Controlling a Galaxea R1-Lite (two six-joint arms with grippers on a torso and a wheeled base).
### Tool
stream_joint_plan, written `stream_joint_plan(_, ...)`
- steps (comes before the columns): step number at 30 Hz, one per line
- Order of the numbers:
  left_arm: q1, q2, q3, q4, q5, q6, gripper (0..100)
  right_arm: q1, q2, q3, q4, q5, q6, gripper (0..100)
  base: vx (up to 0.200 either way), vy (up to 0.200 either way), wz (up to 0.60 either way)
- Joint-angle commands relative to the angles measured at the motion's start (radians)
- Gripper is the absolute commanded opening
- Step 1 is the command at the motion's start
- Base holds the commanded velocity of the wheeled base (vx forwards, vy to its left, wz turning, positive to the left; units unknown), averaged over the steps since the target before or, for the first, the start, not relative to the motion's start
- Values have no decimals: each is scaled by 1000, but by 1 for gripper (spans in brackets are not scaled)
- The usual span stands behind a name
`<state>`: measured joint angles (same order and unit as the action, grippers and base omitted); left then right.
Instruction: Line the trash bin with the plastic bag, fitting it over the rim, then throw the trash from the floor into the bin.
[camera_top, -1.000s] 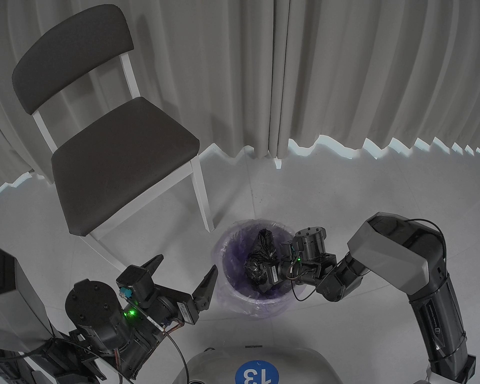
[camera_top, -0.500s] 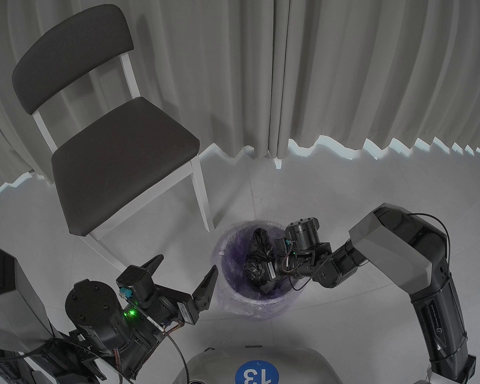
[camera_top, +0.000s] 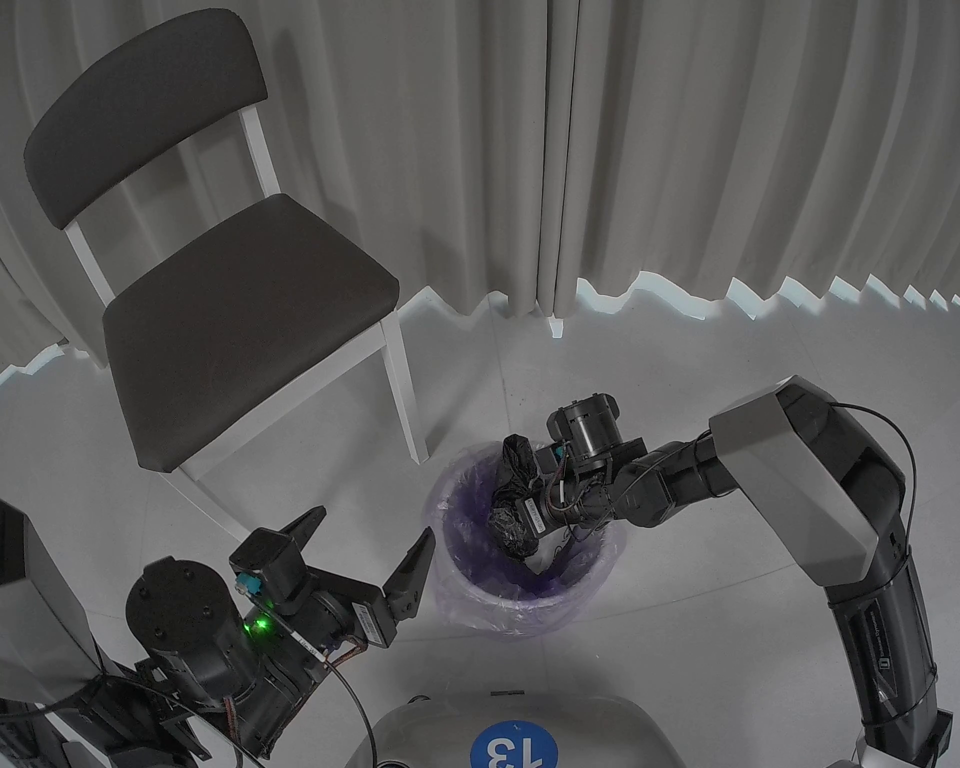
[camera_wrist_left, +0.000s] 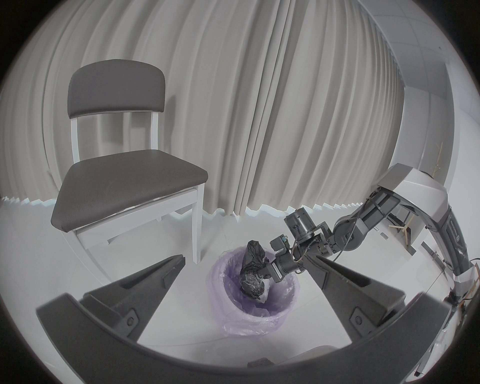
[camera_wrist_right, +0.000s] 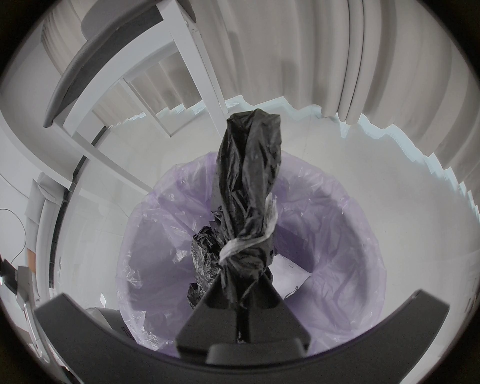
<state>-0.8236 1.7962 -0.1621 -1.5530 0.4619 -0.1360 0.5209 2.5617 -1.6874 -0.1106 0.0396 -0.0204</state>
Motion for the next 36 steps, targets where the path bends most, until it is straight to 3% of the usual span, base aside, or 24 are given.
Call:
stream_joint_plan(1, 0, -1, 1, -16, 1, -1, 100, -2, -1, -1, 0, 0, -3, 0, 0, 0, 0)
stream_joint_plan(4, 0, -1, 1, -16, 0, -1, 100, -4, 0, 9, 0, 0, -3, 0, 0, 0, 0)
stream_joint_plan(5, 0, -1, 1, -16, 0, -1, 100, -5, 0, 11, -1, 0, -3, 100, 0, 0, 0)
stream_joint_plan(21, 0, -1, 1, -16, 1, -1, 100, -2, -15, 40, -21, -9, 2, 100, 0, 0, 0)
stream_joint_plan(36, 0, 3, 7, -16, -2, -4, 100, -21, -175, 134, -35, -15, 10, 100, 0, 0, 0)
